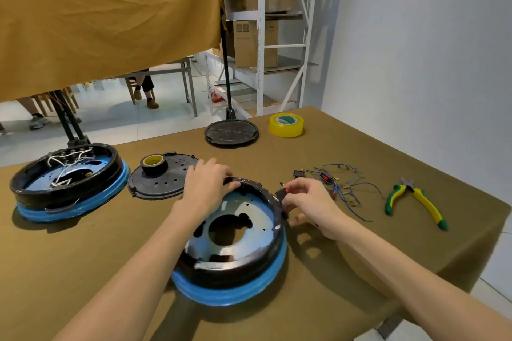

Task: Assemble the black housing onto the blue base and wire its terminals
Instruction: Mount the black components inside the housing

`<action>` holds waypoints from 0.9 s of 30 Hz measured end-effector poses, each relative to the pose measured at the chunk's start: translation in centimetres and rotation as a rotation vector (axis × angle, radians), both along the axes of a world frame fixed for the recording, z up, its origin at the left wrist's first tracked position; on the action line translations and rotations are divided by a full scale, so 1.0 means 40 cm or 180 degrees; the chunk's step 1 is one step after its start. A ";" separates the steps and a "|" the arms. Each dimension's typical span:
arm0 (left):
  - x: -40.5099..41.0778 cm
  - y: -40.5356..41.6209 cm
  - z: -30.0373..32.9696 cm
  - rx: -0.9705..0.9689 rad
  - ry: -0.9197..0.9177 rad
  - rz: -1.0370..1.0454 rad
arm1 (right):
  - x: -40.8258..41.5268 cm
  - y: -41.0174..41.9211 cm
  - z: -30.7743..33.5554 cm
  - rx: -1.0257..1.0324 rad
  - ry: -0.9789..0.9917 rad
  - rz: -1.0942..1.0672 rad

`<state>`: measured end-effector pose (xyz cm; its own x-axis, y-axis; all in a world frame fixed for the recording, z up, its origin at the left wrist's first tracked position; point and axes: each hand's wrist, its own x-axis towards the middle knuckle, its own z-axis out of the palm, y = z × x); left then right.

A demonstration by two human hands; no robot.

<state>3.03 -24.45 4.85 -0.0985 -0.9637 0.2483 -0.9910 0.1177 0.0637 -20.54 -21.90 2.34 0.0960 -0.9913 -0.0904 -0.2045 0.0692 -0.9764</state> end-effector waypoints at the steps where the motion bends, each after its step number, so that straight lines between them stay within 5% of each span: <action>1: -0.018 0.000 0.017 -0.0014 0.0013 0.0033 | -0.001 0.006 -0.008 -0.0005 -0.0014 0.0078; 6: -0.092 0.097 0.016 0.1248 0.1516 -0.0354 | -0.002 -0.003 -0.022 -0.0522 0.0383 -0.0115; 10: -0.136 0.159 -0.028 0.1079 0.1289 -0.0300 | 0.012 -0.002 -0.037 -0.0585 0.0231 -0.0206; 18: -0.087 0.127 -0.006 0.1604 0.1466 -0.1347 | -0.007 0.056 -0.074 -0.0948 -0.0005 -0.0222; 27: -0.057 0.182 -0.113 -0.0196 0.1058 -0.0857 | 0.042 0.097 -0.083 -0.1451 0.0728 -0.0009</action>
<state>0.76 -17.17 0.33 -0.2494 -0.8969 0.3651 -0.8511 0.3829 0.3592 -18.88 -18.01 -0.98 0.1217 -0.9350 0.3331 -0.4170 -0.3527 -0.8377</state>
